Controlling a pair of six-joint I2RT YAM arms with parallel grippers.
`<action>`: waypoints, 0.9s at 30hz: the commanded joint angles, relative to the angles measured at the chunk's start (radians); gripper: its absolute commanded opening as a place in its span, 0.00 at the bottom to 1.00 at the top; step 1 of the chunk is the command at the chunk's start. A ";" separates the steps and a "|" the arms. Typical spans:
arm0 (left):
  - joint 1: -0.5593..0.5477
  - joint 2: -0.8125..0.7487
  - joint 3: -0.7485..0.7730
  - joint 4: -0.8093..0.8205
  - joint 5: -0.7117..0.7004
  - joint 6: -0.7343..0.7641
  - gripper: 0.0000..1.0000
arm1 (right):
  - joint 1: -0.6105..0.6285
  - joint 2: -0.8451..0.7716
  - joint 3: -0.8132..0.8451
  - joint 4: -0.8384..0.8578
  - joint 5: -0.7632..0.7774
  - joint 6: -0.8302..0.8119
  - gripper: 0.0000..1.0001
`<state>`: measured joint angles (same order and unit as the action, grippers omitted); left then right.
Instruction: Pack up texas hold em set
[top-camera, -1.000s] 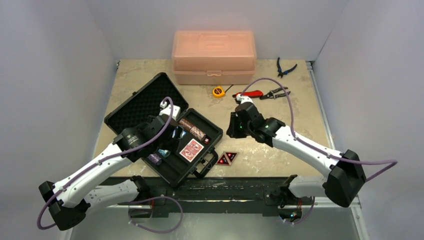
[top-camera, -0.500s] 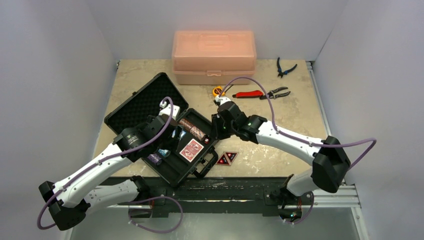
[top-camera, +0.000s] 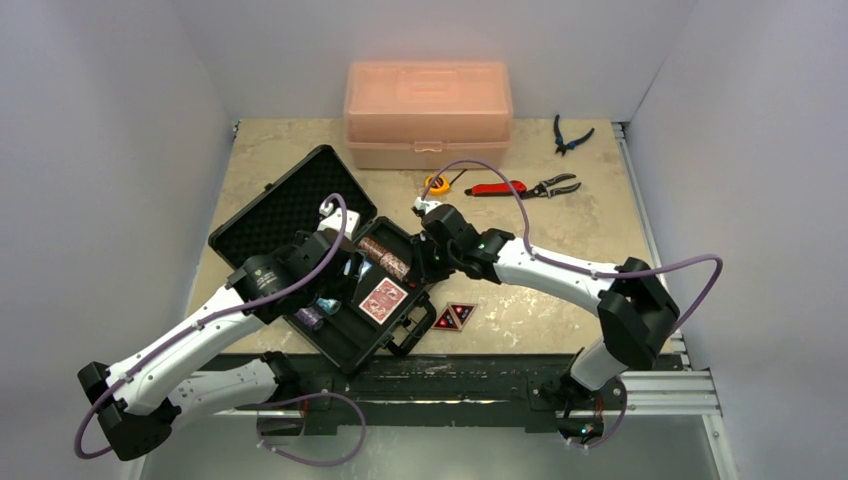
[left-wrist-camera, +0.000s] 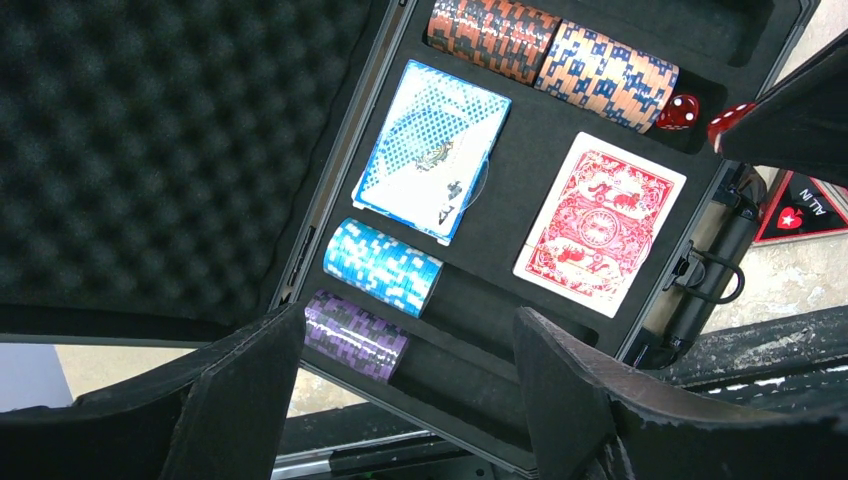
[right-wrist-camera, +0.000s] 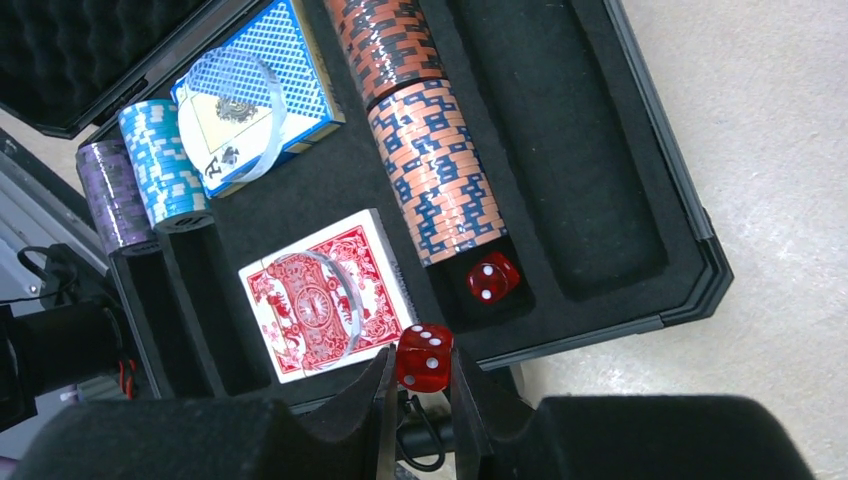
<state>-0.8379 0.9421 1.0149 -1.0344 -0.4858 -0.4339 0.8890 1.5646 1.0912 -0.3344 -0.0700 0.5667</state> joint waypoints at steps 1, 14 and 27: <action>0.004 0.001 0.014 0.003 -0.020 0.010 0.75 | 0.005 0.019 0.055 0.045 -0.027 -0.022 0.00; 0.005 0.008 0.016 0.003 -0.022 0.015 0.75 | 0.005 0.103 0.073 0.049 -0.032 -0.034 0.00; 0.006 0.022 0.017 0.002 -0.025 0.020 0.73 | 0.006 0.187 0.085 0.028 0.006 -0.052 0.00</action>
<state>-0.8379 0.9607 1.0149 -1.0344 -0.4877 -0.4259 0.8894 1.7176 1.1435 -0.3065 -0.0940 0.5415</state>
